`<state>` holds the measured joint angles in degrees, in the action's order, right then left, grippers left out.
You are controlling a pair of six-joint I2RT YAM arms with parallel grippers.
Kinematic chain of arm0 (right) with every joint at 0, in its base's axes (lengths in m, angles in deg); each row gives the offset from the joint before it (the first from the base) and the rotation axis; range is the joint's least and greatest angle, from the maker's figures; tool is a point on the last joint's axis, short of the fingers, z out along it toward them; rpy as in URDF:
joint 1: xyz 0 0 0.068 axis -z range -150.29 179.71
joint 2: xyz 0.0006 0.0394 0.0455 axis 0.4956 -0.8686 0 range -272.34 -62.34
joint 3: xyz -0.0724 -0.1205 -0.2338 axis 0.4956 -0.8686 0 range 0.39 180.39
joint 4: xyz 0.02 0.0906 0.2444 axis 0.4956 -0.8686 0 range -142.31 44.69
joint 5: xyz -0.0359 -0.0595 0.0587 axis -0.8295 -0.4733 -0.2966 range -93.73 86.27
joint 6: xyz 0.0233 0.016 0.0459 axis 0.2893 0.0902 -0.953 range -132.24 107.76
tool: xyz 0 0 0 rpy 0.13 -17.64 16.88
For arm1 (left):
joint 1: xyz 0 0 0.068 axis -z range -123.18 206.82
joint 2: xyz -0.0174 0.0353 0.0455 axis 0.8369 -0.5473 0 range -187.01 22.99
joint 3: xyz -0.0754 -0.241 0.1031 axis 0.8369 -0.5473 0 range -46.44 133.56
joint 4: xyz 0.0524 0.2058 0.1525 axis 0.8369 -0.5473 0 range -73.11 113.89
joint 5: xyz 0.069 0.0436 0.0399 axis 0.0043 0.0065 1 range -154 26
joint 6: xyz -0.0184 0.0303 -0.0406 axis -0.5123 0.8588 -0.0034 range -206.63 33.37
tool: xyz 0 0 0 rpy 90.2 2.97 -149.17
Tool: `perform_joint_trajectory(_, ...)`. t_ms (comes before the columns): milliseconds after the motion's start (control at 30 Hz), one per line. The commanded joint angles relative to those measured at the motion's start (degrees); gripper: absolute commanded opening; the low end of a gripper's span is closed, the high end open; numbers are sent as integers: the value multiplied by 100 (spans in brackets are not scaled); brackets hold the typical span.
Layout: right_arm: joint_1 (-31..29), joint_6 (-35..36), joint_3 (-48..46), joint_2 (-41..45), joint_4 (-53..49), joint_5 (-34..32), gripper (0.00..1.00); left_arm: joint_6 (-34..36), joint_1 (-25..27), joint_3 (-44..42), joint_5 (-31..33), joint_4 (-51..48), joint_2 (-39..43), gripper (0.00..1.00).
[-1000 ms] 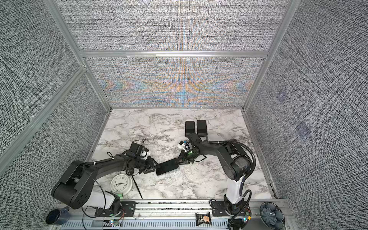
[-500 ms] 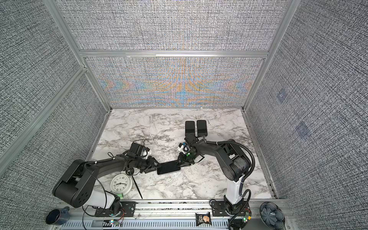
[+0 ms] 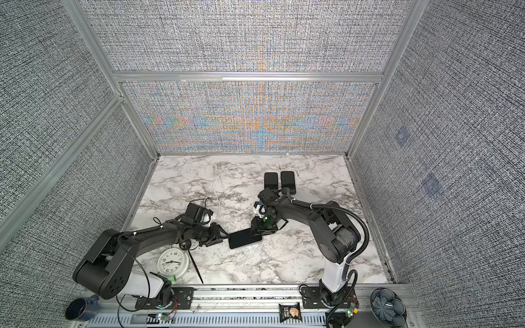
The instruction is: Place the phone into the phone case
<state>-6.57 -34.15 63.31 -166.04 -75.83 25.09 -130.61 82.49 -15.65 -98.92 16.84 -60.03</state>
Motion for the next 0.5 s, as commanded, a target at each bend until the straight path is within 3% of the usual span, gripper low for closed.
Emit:
perform_joint_trajectory(0,-20,72,63,70,-256,-221,57,127,-3,24,108,-226,43,46)
perform_joint_trajectory(333,-42,186,74,362,-461,-624,60,85,44,57,53,-456,249,47)
perform_joint_trajectory(467,-66,161,-152,633,-457,-785,55,-44,135,37,63,-545,408,47)
